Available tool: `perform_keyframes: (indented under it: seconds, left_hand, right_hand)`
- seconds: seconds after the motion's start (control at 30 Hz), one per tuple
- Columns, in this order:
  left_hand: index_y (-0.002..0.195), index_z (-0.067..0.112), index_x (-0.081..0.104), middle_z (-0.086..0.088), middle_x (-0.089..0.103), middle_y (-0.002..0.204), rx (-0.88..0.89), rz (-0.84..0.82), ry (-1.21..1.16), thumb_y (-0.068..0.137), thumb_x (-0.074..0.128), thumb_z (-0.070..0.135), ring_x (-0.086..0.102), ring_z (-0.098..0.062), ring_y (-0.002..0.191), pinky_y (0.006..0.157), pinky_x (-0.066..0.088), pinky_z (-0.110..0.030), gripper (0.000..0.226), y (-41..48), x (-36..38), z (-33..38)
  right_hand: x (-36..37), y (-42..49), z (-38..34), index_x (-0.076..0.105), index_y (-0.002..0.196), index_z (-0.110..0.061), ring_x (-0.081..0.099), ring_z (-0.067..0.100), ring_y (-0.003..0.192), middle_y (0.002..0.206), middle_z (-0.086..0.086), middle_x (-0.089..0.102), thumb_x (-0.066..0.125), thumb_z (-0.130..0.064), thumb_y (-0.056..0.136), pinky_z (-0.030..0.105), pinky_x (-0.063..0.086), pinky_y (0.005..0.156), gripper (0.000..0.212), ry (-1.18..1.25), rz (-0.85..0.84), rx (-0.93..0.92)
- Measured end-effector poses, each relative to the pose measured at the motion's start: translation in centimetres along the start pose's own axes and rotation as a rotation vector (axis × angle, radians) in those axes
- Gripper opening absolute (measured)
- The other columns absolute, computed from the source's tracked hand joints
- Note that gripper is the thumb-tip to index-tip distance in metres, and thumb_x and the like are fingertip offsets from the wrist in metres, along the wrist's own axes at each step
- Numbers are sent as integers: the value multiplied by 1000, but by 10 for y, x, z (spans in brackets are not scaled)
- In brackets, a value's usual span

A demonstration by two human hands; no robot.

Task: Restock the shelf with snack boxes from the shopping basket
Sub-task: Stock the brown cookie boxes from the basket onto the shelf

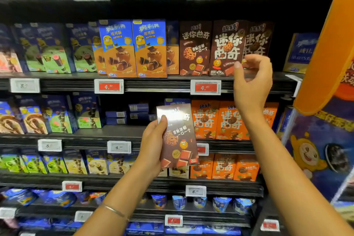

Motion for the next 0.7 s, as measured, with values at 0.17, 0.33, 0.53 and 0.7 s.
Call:
perform_keyframes:
  seconds: [0.17, 0.33, 0.53, 0.7]
  left_hand:
    - [124, 12, 64, -9, 79, 111, 272, -126, 61, 105, 58, 39, 78, -26, 97, 75, 64, -35, 34, 3, 40, 38]
    - [128, 11, 62, -9, 78, 112, 414, -200, -17, 107, 57, 32, 77, -25, 99, 83, 65, -42, 30, 13, 90, 74]
    - [140, 9, 52, -2, 71, 118, 569, -282, 145, 110, 49, 39, 72, -8, 105, 82, 60, -28, 43, 29, 145, 103]
    - [147, 19, 51, 2, 58, 139, 1140, -79, 899, 100, 58, 50, 54, -10, 128, 104, 47, -31, 57, 56, 153, 130]
  right_hand:
    - [-12, -46, -18, 60, 121, -15, 63, -2, 94, 111, -12, 64, 66, -34, 95, 21, 55, 77, 33, 206, -432, 147]
    - [-26, -39, -22, 50, 130, -28, 71, 8, 94, 115, -12, 67, 78, -39, 87, 33, 62, 77, 53, 183, -590, 230]
    - [-47, 13, -17, 51, 137, -17, 67, -2, 99, 122, -5, 64, 74, -28, 93, 16, 55, 77, 51, 149, -339, 158]
    - [-66, 59, 7, 48, 138, -11, 61, -21, 86, 111, -23, 53, 67, -22, 95, 4, 47, 72, 48, 89, -4, 140]
Point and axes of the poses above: each hand's wrist, its own y-axis towards the middle knuckle, its own x-axis out of the palm, z = x × y, the point moved 1 cm from there along y, towards the middle knuckle
